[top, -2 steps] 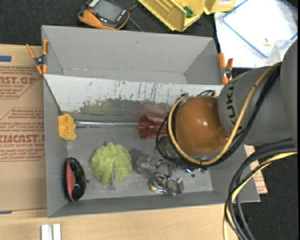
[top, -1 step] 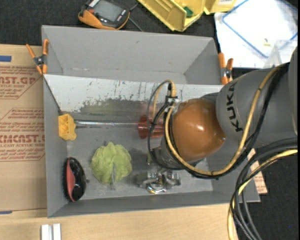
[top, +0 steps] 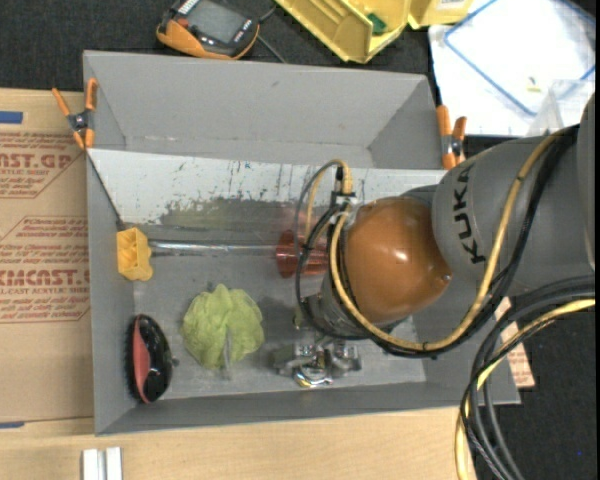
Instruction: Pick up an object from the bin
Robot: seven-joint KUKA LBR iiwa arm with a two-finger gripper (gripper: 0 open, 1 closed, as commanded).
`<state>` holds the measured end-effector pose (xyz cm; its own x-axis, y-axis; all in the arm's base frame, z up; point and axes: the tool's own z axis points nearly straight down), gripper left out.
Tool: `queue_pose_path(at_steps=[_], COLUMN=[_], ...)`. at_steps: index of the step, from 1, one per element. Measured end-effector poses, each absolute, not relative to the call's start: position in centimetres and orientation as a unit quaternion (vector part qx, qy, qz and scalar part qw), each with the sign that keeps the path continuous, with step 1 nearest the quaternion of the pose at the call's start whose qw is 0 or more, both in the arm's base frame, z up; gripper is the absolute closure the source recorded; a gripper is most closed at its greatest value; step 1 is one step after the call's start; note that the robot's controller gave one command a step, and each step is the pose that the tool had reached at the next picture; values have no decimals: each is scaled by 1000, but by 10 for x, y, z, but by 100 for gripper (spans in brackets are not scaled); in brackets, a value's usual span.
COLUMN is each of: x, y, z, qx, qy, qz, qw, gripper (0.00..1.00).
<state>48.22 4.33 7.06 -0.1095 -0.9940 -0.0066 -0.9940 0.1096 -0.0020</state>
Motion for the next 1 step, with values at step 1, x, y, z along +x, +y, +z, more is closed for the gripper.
queue_pose_path(at_steps=[1], x=[481], y=[45], z=[159], qx=[-667], qy=[745], qz=[4], qw=[3], gripper=[100])
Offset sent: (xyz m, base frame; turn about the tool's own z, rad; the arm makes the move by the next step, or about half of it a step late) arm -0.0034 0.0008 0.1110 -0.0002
